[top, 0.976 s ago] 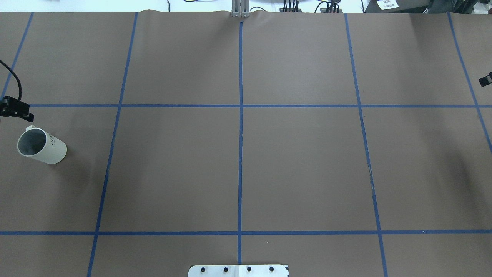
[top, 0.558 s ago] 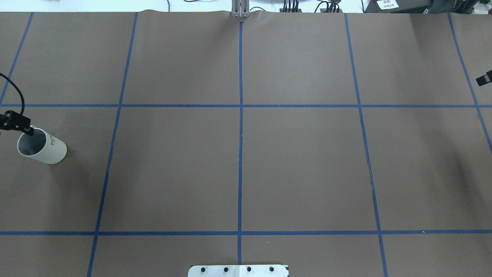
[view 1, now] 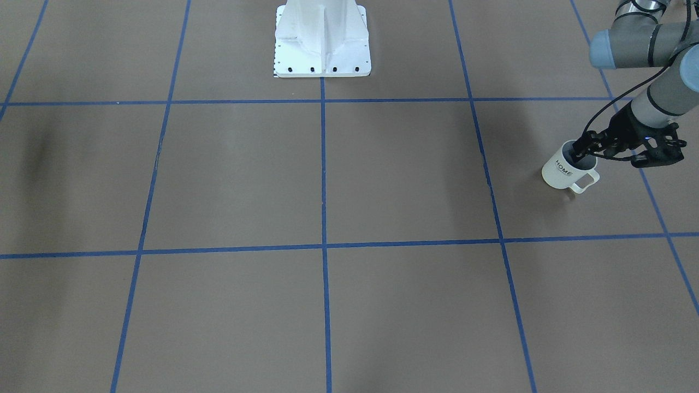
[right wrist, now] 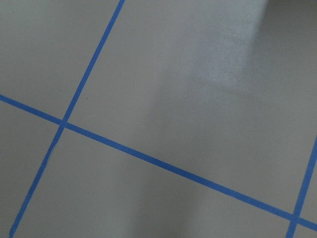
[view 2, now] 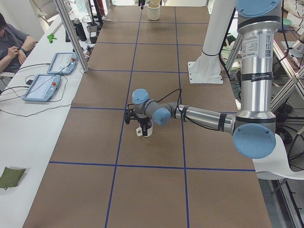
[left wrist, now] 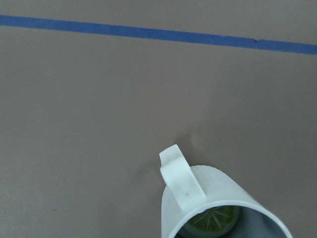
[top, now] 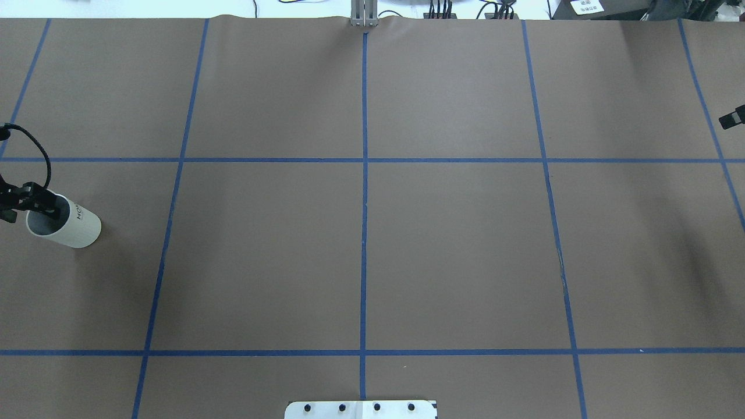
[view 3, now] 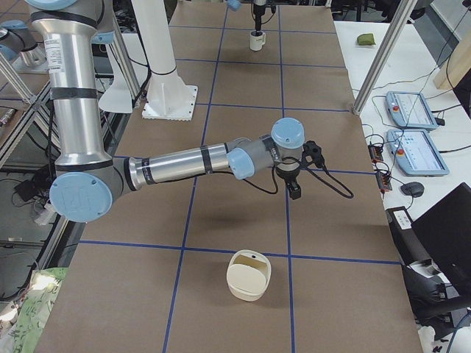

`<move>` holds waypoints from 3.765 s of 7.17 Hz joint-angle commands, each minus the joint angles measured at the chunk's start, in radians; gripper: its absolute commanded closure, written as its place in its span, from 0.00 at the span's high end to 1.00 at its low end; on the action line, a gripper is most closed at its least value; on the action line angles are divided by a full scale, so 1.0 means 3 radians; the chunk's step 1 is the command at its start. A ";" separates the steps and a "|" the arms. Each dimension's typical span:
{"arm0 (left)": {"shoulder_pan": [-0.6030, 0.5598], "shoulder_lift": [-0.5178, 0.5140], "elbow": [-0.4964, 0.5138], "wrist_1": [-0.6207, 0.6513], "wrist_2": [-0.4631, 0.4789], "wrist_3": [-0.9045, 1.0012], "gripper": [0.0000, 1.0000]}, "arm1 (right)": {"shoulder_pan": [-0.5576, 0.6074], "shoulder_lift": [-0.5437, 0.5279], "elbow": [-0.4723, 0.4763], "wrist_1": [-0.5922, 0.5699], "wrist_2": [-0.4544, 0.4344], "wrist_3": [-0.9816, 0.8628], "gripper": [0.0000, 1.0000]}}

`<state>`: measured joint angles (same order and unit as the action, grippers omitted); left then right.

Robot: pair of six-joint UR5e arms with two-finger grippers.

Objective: Left arm hands cup to right arm to dump lemon

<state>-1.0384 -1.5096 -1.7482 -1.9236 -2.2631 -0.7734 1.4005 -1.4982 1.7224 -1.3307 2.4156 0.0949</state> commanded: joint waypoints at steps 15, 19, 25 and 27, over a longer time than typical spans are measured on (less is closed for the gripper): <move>0.0020 -0.2392 0.0806 0.0240 -0.0305 -0.2525 0.00 | -0.1991 0.1410 -0.0045 0.1537 -0.2379 0.1380 0.99; 0.0066 -0.2750 0.1072 0.0266 -0.0806 -0.2520 0.00 | -0.2617 0.1507 0.0006 0.1801 -0.2933 0.1285 0.99; 0.0286 -0.3026 0.1194 0.0271 -0.0950 -0.2540 0.00 | -0.3119 0.1630 -0.0040 0.1777 -0.3700 0.1243 1.00; 0.0337 -0.3042 0.1195 0.0271 -0.0955 -0.2535 0.00 | -0.3119 0.1635 -0.0060 0.1777 -0.3706 0.1248 1.00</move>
<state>-0.9499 -2.4186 -1.3904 -1.8423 -2.5491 -1.5345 0.4666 -1.0091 1.7091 -0.7973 1.3074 0.4693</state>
